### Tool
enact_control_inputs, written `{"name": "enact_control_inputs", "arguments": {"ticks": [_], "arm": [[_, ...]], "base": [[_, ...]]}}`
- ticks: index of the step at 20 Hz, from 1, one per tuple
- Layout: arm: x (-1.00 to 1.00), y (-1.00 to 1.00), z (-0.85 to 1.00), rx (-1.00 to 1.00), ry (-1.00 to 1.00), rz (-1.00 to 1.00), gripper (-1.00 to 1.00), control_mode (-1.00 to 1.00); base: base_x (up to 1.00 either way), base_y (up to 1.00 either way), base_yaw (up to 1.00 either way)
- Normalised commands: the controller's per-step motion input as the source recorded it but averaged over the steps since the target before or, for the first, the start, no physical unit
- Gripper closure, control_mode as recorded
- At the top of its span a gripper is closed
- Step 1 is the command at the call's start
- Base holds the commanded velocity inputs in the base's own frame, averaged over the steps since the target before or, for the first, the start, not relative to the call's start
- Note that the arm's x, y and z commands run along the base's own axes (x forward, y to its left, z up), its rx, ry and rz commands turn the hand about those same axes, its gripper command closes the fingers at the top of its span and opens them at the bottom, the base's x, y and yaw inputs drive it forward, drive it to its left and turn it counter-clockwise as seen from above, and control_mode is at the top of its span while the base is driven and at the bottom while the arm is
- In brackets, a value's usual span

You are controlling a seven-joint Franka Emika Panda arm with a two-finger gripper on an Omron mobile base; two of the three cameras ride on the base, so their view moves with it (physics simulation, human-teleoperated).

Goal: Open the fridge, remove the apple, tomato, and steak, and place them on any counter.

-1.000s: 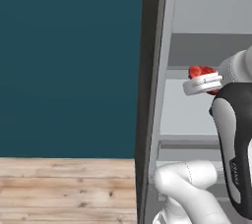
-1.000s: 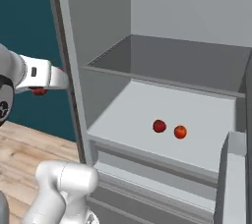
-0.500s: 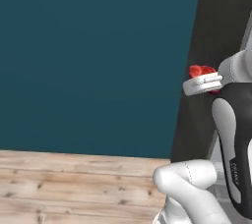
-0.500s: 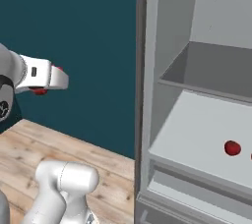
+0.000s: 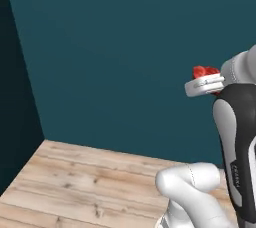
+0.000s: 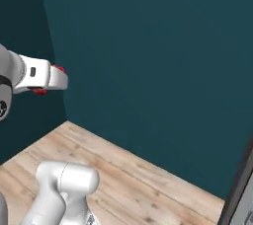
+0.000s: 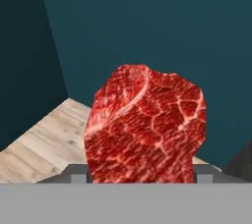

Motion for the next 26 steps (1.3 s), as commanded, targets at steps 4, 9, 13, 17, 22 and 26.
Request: {"name": "enact_control_inputs", "arguments": {"ticks": [4,9,13,17,22,26], "arm": [[0.00,0.00,0.00,0.00,0.00,0.00,1.00,1.00],[0.00,0.00,0.00,0.00,0.00,0.00,1.00,1.00],[0.00,0.00,0.00,0.00,0.00,0.00,1.00,1.00],[0.00,0.00,0.00,0.00,0.00,0.00,1.00,1.00],[0.00,0.00,0.00,0.00,0.00,0.00,1.00,1.00],[0.00,0.00,0.00,0.00,0.00,0.00,1.00,1.00]], "base": [[-0.19,0.68,0.63],[-0.40,0.41,0.80],[-0.47,0.44,0.86],[-0.52,0.52,0.85],[-0.32,0.59,0.85],[-0.21,0.57,0.84]]}}
